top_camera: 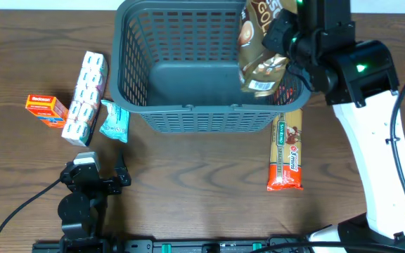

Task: Pack container
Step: 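Carry the pouch over the basket and release it inside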

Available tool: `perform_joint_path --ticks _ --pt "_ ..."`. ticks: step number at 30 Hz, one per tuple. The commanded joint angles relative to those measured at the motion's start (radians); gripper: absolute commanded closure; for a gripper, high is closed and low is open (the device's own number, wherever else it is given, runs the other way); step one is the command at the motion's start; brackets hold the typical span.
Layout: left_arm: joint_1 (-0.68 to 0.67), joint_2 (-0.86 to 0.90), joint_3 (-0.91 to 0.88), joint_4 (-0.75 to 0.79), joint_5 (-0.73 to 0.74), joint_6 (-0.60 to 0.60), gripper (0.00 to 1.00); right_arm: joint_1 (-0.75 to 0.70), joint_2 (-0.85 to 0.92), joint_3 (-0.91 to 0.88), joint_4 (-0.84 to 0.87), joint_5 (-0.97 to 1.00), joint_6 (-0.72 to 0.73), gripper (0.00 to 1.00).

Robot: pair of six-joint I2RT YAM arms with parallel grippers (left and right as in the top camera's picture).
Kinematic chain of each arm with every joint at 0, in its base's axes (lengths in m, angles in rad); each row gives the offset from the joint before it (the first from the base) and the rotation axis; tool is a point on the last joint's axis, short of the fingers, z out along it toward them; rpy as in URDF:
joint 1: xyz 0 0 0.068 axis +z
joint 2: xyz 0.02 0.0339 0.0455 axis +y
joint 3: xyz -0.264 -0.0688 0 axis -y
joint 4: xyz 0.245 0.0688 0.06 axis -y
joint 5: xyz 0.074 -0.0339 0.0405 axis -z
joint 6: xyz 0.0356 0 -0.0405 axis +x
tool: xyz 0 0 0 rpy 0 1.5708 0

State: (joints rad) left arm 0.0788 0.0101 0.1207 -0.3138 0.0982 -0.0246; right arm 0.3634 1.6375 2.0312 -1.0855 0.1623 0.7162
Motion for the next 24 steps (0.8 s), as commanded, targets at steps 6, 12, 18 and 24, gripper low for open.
perform_joint_path --ticks 6,12,18,24 --pt "0.005 -0.006 -0.022 -0.006 -0.005 0.013 0.02 0.004 -0.04 0.031 0.023 0.055 -0.026 0.13" --pt "0.005 -0.006 -0.022 -0.006 -0.005 0.013 0.01 0.003 -0.097 0.031 0.058 0.115 -0.26 0.01" --pt "0.005 -0.006 -0.022 -0.006 -0.005 0.013 0.02 -0.056 -0.141 0.031 0.045 0.27 -0.389 0.01" --pt "0.005 -0.006 -0.022 -0.006 -0.005 0.013 0.02 -0.234 -0.133 0.031 0.018 0.275 -0.426 0.01"
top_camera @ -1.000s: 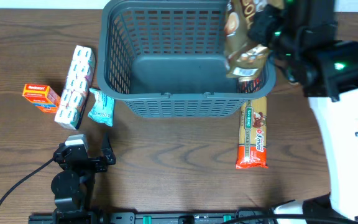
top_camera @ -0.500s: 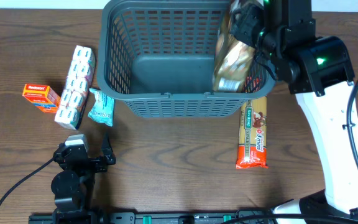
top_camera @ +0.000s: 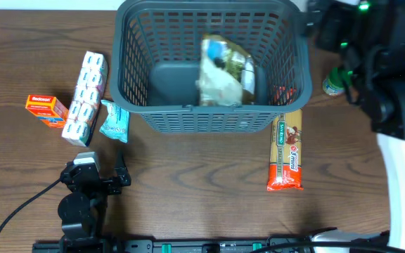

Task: Pack container
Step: 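Carry the pouch over the basket and release it inside, then grasp the green-lidded jar from above with the right gripper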

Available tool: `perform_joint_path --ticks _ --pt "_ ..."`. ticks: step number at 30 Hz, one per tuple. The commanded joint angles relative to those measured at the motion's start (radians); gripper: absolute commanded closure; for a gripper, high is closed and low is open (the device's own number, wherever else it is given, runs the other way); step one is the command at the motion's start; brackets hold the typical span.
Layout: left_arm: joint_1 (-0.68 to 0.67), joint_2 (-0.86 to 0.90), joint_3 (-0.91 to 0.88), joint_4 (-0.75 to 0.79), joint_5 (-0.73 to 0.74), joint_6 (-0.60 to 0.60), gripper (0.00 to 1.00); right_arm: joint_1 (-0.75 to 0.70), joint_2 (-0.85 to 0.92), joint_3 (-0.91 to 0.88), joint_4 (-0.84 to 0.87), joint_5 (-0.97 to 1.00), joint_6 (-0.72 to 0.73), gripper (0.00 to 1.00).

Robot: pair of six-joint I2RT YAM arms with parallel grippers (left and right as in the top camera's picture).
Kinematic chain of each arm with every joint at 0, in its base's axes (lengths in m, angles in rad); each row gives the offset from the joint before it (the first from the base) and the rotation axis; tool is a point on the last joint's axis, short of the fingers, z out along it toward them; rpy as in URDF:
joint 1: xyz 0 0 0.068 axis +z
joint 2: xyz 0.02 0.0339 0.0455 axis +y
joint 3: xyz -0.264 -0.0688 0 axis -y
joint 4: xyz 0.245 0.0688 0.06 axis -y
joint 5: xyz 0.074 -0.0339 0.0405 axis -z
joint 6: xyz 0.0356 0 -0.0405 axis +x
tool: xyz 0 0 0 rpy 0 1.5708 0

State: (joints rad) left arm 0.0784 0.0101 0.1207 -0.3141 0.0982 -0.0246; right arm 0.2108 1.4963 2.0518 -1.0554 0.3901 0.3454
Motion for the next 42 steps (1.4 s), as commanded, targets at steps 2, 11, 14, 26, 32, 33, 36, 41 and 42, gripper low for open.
perform_joint_path --ticks 2,11,14,26,32,33,36,41,42 --pt "0.006 -0.006 -0.022 -0.006 -0.005 0.013 0.02 -0.156 0.019 0.01 -0.019 0.035 -0.056 0.01" --pt "0.006 -0.006 -0.022 -0.006 -0.005 0.013 0.01 -0.448 0.208 0.01 -0.007 -0.243 -0.187 0.01" --pt "0.006 -0.006 -0.022 -0.006 -0.005 0.013 0.01 -0.477 0.321 0.01 0.003 -0.264 -0.199 0.01" --pt "0.006 -0.006 -0.022 -0.006 -0.005 0.013 0.01 -0.478 0.666 0.01 0.034 -0.343 -0.216 0.01" --pt "0.006 -0.006 -0.022 -0.006 -0.005 0.013 0.02 -0.478 0.769 0.01 0.027 -0.41 -0.216 0.01" --pt "0.006 -0.006 -0.022 -0.006 -0.005 0.013 0.02 -0.478 0.783 0.01 0.024 -0.41 -0.217 0.01" --pt "0.006 -0.006 -0.022 -0.006 -0.005 0.013 0.01 -0.478 0.821 0.01 0.012 -0.41 -0.216 0.01" --pt "0.006 -0.006 -0.022 -0.006 -0.005 0.013 0.02 -0.478 0.876 0.009 -0.003 -0.418 -0.217 0.01" --pt "0.006 -0.006 -0.022 -0.006 -0.005 0.013 0.02 -0.478 0.88 0.009 -0.003 -0.418 -0.216 0.01"
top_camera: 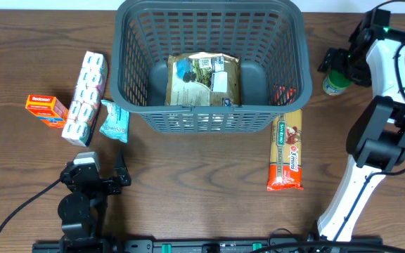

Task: Pack container
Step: 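Grasp the green-lidded jar from above with the right gripper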

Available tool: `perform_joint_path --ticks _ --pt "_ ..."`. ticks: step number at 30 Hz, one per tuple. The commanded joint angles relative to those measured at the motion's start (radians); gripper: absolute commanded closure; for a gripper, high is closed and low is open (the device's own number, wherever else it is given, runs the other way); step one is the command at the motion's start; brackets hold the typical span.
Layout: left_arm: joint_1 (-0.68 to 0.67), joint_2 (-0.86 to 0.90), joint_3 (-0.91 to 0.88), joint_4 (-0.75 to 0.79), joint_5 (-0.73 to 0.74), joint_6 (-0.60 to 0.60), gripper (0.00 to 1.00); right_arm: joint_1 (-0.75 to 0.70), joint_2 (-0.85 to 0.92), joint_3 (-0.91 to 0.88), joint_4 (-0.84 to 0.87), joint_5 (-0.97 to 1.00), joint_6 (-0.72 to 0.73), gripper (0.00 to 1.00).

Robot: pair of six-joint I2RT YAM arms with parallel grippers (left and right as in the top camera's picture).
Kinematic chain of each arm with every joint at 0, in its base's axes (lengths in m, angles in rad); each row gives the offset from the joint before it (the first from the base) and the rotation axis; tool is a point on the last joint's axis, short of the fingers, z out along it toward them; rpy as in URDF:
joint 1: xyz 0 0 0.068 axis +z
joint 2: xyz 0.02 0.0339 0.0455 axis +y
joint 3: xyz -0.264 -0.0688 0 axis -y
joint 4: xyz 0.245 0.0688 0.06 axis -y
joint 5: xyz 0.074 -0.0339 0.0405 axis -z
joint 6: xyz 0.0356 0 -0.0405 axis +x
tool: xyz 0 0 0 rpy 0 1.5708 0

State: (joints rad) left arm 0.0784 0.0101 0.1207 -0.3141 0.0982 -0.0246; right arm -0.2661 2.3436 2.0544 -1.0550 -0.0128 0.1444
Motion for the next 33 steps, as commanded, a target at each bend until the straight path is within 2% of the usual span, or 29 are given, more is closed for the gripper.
perform_joint_path --ticks 1,4,7,11,15,24,33 --pt "0.006 -0.006 -0.022 -0.006 -0.005 0.013 0.02 -0.001 0.044 0.006 -0.003 -0.014 -0.016 0.01" --pt "0.006 -0.006 -0.022 -0.006 -0.005 0.013 0.02 -0.001 0.055 0.006 -0.002 -0.018 -0.015 0.06" --pt "0.006 -0.006 -0.022 -0.006 -0.005 0.013 0.02 -0.001 0.064 0.006 0.003 -0.018 -0.015 0.24" --pt "0.006 -0.006 -0.022 -0.006 -0.005 0.013 0.02 -0.001 0.066 0.006 0.007 -0.018 -0.015 0.3" --pt "0.006 -0.006 -0.022 -0.006 -0.005 0.013 0.02 -0.001 0.066 0.006 0.01 -0.018 -0.015 0.43" --pt "0.006 -0.006 -0.022 -0.006 -0.005 0.013 0.02 0.001 0.065 0.006 0.0 -0.034 -0.011 0.59" --pt "0.006 -0.006 -0.022 -0.006 -0.005 0.013 0.02 0.001 0.02 0.043 0.003 -0.254 0.001 0.66"
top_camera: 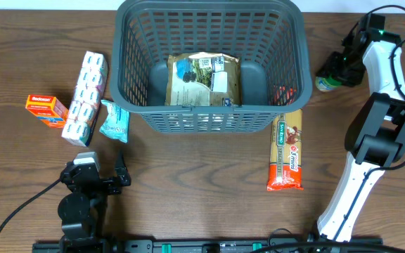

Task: Pack container
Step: 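Grasp the green-lidded jar from above with the right gripper, then lift the jar into the basket and open the right gripper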

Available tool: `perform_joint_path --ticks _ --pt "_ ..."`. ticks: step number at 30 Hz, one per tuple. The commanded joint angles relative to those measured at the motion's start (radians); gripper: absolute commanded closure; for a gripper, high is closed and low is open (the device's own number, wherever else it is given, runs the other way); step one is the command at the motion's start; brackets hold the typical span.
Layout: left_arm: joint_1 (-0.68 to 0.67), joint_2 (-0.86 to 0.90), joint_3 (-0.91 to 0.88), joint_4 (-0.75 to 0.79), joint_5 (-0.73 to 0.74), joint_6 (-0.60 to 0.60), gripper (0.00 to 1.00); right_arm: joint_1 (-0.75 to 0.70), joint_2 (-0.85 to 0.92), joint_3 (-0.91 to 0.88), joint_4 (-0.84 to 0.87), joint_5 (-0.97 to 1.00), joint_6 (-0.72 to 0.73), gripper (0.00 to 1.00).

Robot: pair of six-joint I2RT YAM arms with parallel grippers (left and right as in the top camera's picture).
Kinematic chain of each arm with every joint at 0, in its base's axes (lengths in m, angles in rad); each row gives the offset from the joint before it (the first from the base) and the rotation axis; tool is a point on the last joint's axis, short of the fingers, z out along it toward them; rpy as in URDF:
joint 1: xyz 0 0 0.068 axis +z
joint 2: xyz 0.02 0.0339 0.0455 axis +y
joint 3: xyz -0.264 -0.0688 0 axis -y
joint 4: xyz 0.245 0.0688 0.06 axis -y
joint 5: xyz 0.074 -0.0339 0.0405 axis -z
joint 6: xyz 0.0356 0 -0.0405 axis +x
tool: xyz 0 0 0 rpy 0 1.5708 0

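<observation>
The grey basket [209, 119] stands at the back middle of the table. A brown and white bag [202, 79] lies flat on its floor. A small green-capped bottle [323, 82] stands right of the basket. My right gripper [339, 67] is right over the bottle and hides part of it; its jaws are not visible. My left gripper [121, 173] rests folded near the front left, holding nothing, with no gap visible between its fingers.
Left of the basket lie an orange box [46, 109], a white strip of small packs [85, 97] and a teal packet [114, 121]. A long red and green biscuit pack [286, 149] lies at the basket's front right corner. Something red [282, 93] shows through the basket's right wall.
The right gripper has come lower onto the green-capped bottle, which now sits slightly further left and is more covered. The bag in the basket and the left arm have not moved.
The right gripper held the brown bag over the basket's right side. Then the bag was tipping inside the basket with the arm off to the right. Later the bag lay flat and the gripper was by the bottle, where it now covers it.
</observation>
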State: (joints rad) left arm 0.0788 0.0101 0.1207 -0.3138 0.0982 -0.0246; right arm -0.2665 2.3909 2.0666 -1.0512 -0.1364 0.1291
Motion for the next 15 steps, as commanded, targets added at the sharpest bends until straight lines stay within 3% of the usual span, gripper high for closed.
perform_joint_path --ticks 1,15 --pt "0.005 -0.006 -0.022 -0.006 -0.005 0.013 0.01 0.002 -0.039 0.048 -0.002 -0.157 0.016 0.67" --pt "0.005 -0.006 -0.022 -0.006 -0.005 0.013 0.02 0.075 -0.386 0.282 0.0 -0.249 0.056 0.69"
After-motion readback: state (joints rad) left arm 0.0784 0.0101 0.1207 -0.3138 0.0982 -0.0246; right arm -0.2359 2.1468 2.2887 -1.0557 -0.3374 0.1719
